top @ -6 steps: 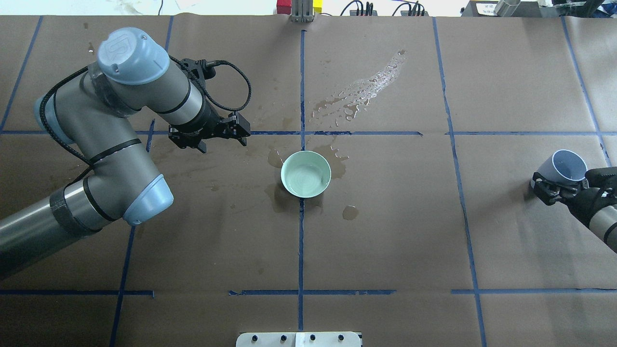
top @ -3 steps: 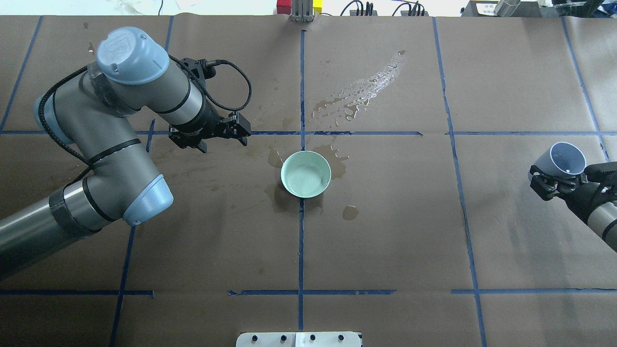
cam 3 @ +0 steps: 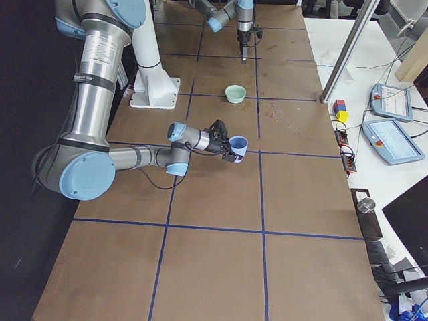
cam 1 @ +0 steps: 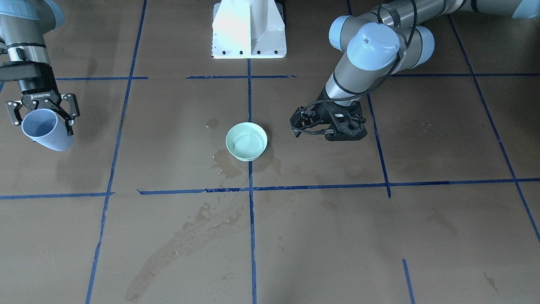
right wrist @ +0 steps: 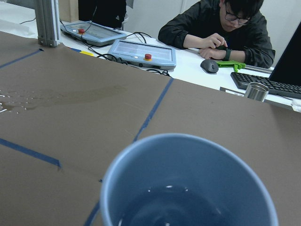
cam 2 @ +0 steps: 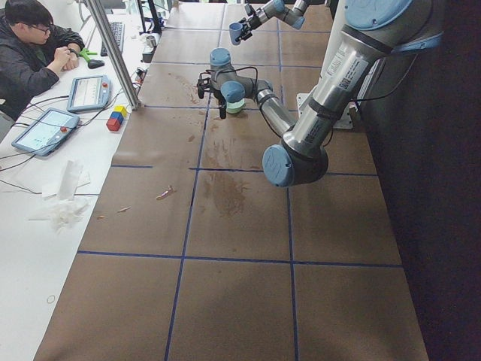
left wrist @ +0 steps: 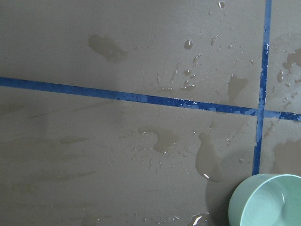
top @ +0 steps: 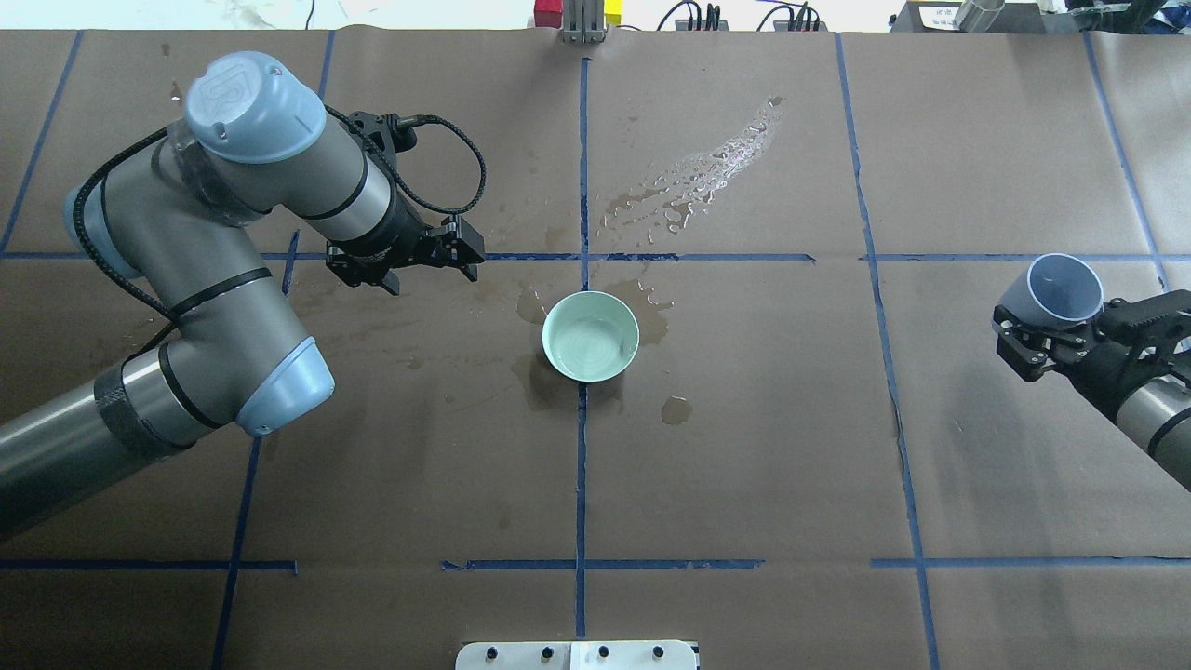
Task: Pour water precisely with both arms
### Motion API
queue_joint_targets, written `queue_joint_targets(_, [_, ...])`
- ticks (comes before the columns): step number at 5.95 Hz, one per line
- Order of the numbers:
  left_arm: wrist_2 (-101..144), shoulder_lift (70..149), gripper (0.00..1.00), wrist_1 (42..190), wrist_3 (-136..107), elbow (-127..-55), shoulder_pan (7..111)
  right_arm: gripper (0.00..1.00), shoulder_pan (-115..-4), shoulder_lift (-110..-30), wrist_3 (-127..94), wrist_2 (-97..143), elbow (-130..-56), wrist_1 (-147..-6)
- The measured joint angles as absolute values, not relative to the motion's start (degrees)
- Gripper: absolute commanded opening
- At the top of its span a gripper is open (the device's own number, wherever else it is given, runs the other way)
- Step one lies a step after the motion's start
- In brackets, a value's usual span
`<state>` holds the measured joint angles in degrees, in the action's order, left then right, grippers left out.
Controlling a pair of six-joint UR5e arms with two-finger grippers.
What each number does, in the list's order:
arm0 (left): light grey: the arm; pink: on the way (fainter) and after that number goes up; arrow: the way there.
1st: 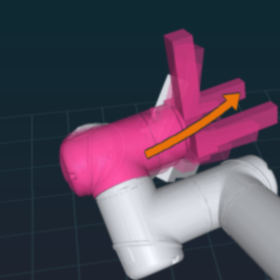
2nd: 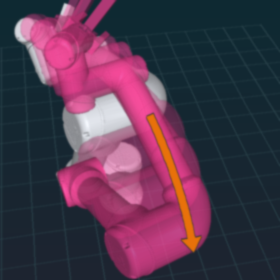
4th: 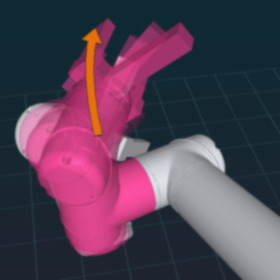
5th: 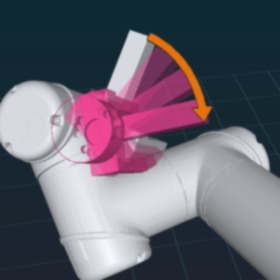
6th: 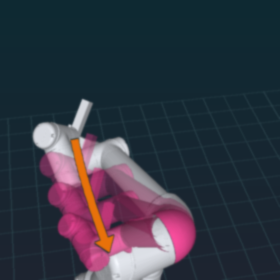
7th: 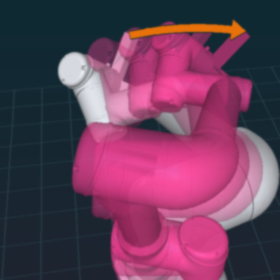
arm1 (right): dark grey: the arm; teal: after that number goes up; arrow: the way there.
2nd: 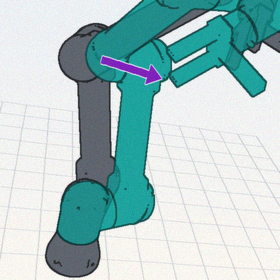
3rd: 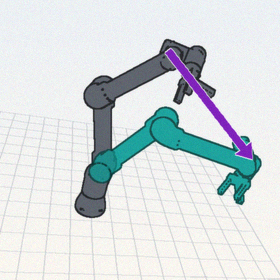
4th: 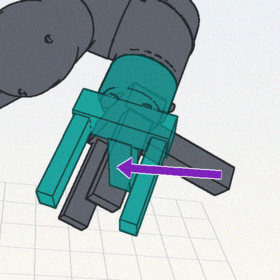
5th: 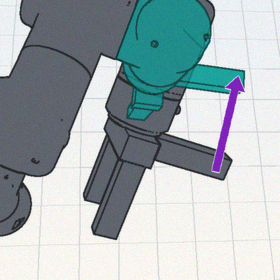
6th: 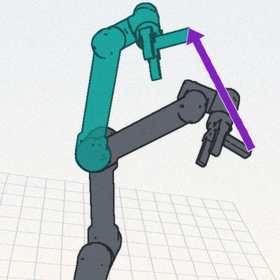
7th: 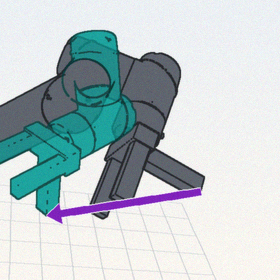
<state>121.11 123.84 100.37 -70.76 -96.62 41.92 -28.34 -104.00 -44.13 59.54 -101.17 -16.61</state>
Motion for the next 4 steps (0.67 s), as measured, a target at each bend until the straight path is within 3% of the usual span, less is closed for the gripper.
queue_joint_targets(4, [121.3, 123.8, 1.00, 100.4, -70.8, -97.1, 42.0, 0.02, -28.2, -86.4, -43.2, 61.6, -105.5, -37.3])
